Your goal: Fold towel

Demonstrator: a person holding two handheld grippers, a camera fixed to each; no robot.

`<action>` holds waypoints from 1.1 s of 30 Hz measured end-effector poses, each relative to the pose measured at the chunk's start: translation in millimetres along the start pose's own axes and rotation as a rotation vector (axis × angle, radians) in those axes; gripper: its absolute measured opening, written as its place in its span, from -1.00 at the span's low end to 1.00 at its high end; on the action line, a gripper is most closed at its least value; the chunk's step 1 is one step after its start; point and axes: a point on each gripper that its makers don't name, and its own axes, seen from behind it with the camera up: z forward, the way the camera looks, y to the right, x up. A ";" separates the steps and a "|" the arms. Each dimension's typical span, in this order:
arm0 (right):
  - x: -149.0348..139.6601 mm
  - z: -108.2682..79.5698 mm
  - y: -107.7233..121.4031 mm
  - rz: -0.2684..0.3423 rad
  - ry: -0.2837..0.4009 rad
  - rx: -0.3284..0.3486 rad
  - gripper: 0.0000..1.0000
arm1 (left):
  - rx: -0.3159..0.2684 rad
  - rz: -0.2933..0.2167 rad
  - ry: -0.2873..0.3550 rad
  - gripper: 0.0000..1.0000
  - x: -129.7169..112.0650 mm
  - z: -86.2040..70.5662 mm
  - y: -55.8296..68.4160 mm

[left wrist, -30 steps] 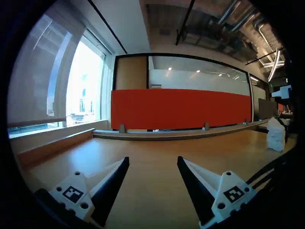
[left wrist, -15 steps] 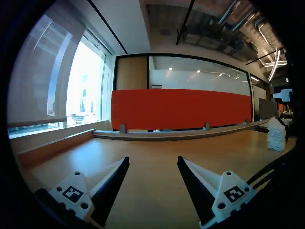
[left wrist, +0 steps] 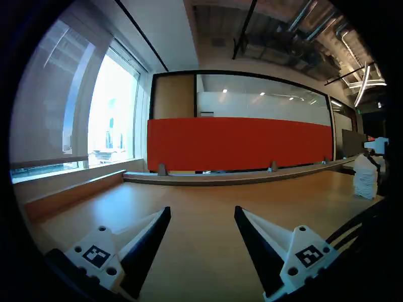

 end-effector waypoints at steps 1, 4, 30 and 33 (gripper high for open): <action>-4.7 -0.2 0.6 -0.001 -0.001 -0.001 1.00 | 0.000 0.000 0.000 0.87 0.0 0.0 0.0; -17.8 0.1 -0.4 -0.004 -0.001 0.004 1.00 | 0.000 -0.001 0.000 0.87 -0.1 0.1 -0.2; -72.0 7.9 0.0 0.015 0.002 -0.017 1.00 | 0.000 -0.001 0.000 0.87 0.2 -0.3 -0.6; -76.5 8.2 1.9 0.017 0.001 -0.019 1.00 | 0.000 -0.001 0.000 0.87 0.3 -0.3 -0.3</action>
